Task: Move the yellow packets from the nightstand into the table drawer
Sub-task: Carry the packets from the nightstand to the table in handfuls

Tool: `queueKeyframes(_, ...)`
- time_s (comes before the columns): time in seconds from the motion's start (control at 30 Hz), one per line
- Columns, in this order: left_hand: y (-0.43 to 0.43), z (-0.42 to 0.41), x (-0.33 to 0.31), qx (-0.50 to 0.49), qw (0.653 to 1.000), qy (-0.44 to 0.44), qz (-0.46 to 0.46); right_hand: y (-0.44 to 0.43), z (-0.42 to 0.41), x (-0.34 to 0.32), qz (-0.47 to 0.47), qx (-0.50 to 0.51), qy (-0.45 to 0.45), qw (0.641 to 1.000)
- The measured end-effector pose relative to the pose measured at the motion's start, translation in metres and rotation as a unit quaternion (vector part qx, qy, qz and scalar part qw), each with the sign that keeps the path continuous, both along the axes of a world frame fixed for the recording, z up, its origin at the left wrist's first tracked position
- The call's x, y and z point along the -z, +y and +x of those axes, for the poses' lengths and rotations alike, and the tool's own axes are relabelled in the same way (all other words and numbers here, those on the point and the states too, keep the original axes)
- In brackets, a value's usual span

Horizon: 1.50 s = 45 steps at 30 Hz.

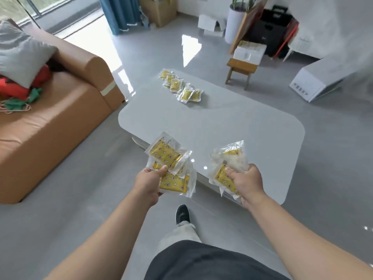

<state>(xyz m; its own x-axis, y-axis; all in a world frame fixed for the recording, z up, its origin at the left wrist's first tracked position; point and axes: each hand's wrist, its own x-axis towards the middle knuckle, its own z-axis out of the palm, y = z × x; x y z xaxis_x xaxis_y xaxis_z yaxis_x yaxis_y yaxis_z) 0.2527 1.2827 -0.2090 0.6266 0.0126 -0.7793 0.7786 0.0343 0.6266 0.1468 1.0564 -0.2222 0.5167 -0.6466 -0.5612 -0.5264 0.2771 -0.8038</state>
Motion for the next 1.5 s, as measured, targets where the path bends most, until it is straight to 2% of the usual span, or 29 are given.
queueKeyframes(0.23, -0.029, 0.128, 0.001, 0.083, 0.996, -0.017, 0.012, -0.018, 0.08, -0.016, -0.019, 0.051, 0.02, 0.998)
queueKeyframes(0.5, -0.092, 0.218, 0.008, 0.1, 0.995, -0.006, 0.008, -0.051, 0.16, -0.018, 0.019, 0.103, -0.008, 0.994)
queueKeyframes(0.67, -0.128, 0.261, 0.019, 0.099, 0.994, 0.004, 0.039, -0.092, 0.216, 0.011, 0.042, 0.127, -0.012, 0.991)
queueKeyframes(0.9, -0.164, 0.324, 0.029, 0.077, 0.986, 0.008, 0.145, -0.151, 0.299, 0.067, 0.102, 0.116, 0.032, 0.987)
queueKeyframes(1.1, -0.206, 0.36, 0.043, 0.071, 0.984, 0.018, 0.161, -0.187, 0.343, 0.09, 0.099, 0.092, 0.071, 0.988)
queueKeyframes(1.27, -0.252, 0.386, 0.079, 0.11, 0.974, 0.032, 0.194, -0.216, 0.352, 0.111, 0.074, 0.088, 0.101, 0.988)
queueKeyframes(1.5, -0.336, 0.434, 0.179, 0.206, 0.946, 0.034, 0.248, -0.244, 0.352, 0.144, 0.047, 0.095, 0.146, 0.984)
